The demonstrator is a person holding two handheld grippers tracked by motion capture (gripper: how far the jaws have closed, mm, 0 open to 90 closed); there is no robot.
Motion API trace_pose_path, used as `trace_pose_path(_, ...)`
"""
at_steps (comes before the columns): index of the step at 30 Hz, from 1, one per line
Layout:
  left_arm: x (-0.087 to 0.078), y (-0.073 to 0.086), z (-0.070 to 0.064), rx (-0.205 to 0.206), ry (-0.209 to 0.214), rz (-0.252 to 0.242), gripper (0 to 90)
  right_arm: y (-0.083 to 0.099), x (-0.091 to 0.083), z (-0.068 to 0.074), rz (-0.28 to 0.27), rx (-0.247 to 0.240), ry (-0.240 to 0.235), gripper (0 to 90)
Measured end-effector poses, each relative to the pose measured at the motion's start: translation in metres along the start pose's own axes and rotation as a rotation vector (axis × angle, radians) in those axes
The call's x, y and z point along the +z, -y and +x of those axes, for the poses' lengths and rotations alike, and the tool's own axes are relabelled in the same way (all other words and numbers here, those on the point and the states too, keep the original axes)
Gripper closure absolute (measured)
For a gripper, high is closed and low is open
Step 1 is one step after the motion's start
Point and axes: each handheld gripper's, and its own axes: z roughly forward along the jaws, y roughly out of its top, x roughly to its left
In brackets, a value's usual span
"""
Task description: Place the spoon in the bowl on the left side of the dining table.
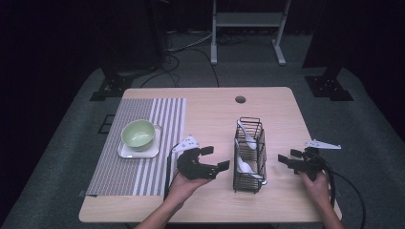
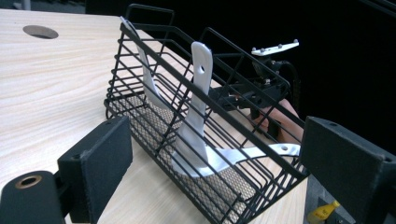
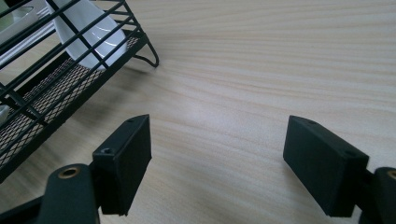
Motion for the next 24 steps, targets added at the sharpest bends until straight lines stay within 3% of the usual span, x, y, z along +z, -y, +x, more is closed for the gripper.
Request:
trace_pose_path(7,0.009,-0.004,-0.004,0.027,-0.008,0.012,8.7,0.0,0.0,0.0,0.0,-0.001,0.0,22.2)
trace_pose_path(19,0.024,-0.008,-0.004,0.008,-0.007,0.023,9.2,0.0,0.0,0.0,-0.001,0.0,-0.001,22.2)
trace_pose_path(24,0.029,-0.011,-0.006,0.027,-0.018,0.029,9.3,0.0,0.0,0.0,-0.002,0.002,-0.003,22.3)
